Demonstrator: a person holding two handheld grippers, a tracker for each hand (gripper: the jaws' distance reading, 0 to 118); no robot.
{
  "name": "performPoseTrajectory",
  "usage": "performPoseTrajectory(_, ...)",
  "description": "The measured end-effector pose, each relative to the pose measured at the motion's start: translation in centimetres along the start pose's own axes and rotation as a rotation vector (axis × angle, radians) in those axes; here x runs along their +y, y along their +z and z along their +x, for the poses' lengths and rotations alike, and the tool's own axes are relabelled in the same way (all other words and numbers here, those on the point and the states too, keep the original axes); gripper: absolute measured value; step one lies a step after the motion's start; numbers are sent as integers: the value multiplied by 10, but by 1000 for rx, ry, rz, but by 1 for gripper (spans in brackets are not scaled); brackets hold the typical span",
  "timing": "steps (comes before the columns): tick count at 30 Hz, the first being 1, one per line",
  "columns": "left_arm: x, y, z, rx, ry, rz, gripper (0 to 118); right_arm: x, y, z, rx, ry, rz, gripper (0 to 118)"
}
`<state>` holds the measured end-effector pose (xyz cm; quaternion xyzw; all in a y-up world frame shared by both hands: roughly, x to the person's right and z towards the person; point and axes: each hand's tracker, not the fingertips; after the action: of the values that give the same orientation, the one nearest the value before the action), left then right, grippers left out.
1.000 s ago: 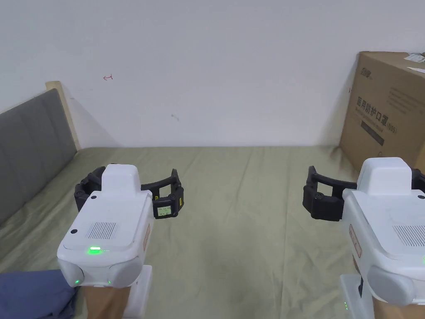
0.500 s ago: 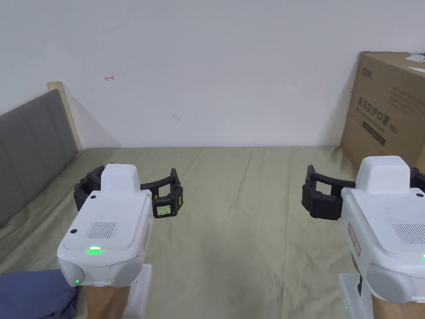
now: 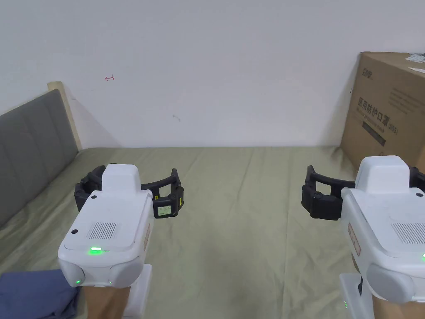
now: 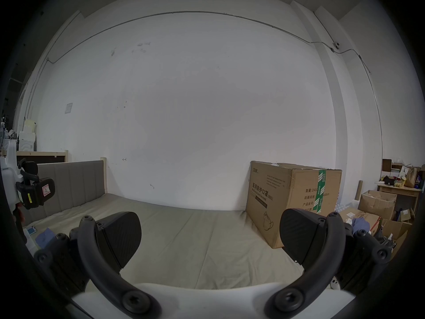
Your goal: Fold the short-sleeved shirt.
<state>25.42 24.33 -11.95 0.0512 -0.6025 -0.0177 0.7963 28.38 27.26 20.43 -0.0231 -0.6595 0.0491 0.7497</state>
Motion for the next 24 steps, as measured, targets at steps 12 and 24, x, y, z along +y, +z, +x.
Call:
performPoseTrajectory(12, -1, 0, 0, -5, 3, -4, 118, -2, -1, 0, -1, -1, -8, 118)
performPoseTrajectory(24, -3, 3, -5, -4, 16, 0, 118, 2, -21, 5, -95, -257, -472, 117)
